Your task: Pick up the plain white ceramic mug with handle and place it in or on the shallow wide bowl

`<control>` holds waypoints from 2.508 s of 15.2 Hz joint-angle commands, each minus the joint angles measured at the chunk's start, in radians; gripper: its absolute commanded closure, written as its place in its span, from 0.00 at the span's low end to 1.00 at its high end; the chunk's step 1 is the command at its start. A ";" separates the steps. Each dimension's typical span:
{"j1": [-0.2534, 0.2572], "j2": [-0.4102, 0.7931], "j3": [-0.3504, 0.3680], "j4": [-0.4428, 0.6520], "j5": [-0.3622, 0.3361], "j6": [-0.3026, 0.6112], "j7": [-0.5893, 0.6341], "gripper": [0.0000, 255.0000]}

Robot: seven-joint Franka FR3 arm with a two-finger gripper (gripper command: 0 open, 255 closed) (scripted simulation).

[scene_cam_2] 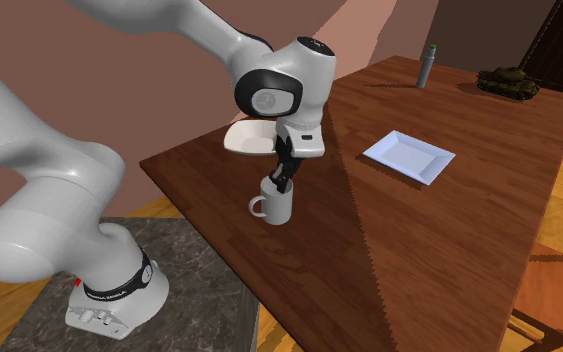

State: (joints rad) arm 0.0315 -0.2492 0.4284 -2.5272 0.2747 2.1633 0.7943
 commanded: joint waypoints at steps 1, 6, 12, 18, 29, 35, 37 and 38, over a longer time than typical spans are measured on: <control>0.000 0.000 0.000 0.000 0.000 0.000 0.000 1.00; 0.001 -0.037 -0.009 0.026 0.002 -0.062 0.000 1.00; 0.001 -0.083 -0.023 0.072 0.002 -0.154 0.002 1.00; 0.001 -0.119 -0.037 0.125 -0.002 -0.242 0.007 1.00; 0.028 -0.138 0.000 0.225 0.017 -0.346 0.088 1.00; 0.077 -0.082 0.111 0.303 0.047 -0.336 0.244 1.00; 0.091 -0.053 0.150 0.337 0.048 -0.330 0.299 1.00; 0.097 -0.037 0.169 0.355 0.047 -0.327 0.328 1.00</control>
State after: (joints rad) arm 0.1211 -0.2989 0.5777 -2.1952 0.3206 1.8400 1.0896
